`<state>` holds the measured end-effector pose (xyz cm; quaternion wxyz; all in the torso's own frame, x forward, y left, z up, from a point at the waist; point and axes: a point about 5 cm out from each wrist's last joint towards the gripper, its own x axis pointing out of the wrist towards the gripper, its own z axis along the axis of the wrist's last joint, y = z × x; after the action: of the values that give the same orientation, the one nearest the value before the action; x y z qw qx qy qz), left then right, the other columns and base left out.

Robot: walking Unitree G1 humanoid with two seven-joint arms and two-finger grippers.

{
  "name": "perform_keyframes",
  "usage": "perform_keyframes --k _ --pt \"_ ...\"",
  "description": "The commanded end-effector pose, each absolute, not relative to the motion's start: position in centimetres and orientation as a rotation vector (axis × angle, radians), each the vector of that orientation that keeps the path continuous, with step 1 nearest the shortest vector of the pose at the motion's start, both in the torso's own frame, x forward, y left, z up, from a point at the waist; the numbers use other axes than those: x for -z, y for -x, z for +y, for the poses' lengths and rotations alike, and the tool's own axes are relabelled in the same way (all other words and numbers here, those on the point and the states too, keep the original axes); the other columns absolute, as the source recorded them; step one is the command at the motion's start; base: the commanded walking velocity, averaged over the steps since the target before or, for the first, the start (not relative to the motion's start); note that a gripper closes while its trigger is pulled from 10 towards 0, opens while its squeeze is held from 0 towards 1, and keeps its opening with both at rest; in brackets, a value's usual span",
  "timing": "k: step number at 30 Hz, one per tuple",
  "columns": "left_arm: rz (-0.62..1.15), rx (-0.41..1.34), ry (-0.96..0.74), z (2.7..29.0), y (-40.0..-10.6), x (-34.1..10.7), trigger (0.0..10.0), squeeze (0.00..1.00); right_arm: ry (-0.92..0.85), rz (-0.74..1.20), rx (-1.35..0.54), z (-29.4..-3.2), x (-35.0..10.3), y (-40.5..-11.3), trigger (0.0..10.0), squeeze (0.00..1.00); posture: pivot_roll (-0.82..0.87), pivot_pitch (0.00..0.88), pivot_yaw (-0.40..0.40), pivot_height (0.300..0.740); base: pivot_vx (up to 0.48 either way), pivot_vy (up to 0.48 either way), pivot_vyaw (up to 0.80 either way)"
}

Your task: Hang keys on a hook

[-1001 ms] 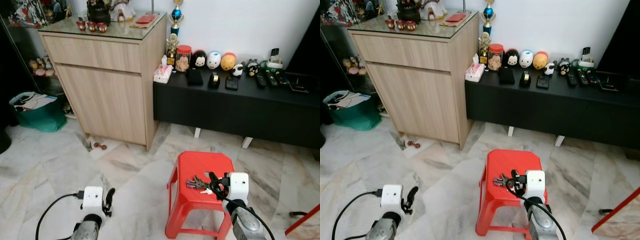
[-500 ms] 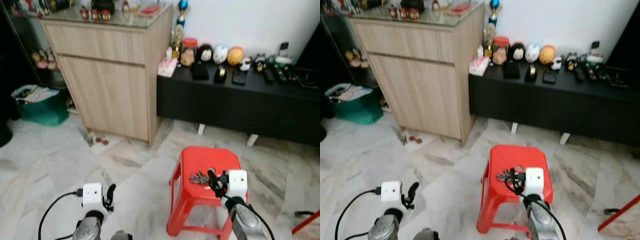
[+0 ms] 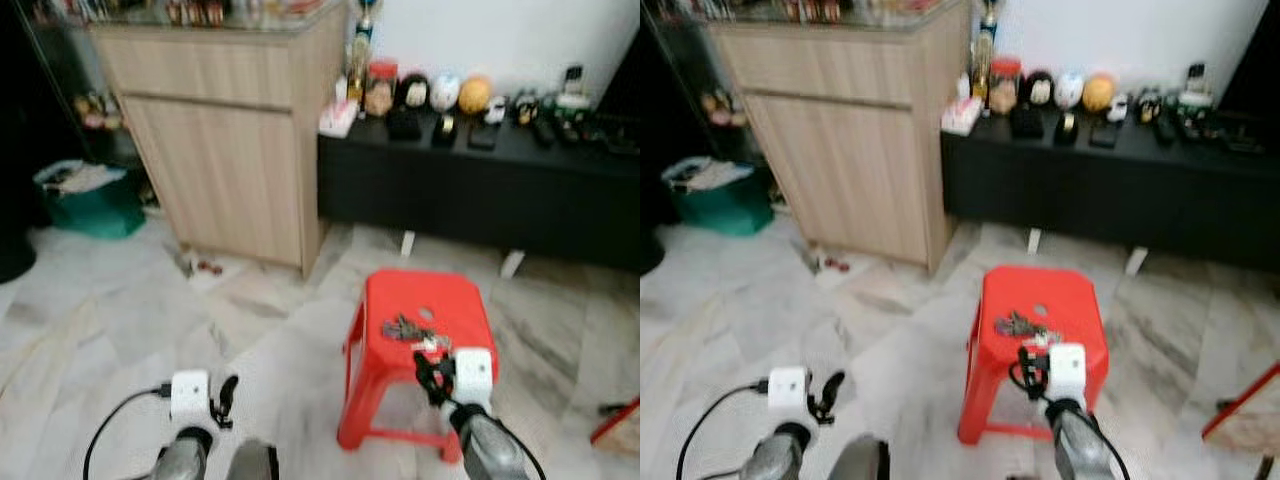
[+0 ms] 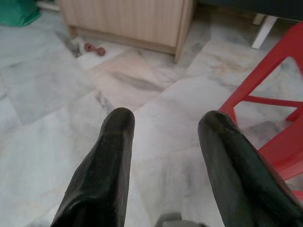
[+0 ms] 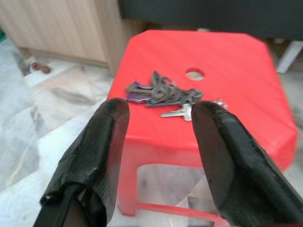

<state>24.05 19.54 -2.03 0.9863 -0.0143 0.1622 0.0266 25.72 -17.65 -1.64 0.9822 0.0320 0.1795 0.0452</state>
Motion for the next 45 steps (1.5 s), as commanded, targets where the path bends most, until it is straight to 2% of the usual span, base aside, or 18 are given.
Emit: perform_keyframes --k 1,45 --pt "0.315 -0.038 0.017 19.44 -24.61 1.63 10.0 0.0 -0.053 0.358 -0.093 -17.77 1.52 -25.85 10.0 0.0 0.01 0.0 -0.035 0.638 0.0 0.0 0.0" --pt "0.31 -0.026 -0.003 19.31 -25.07 1.39 10.0 0.0 -0.052 0.369 -0.103 -17.7 1.69 -25.91 10.0 0.0 0.01 0.0 -0.035 0.638 0.253 0.0 0.03"
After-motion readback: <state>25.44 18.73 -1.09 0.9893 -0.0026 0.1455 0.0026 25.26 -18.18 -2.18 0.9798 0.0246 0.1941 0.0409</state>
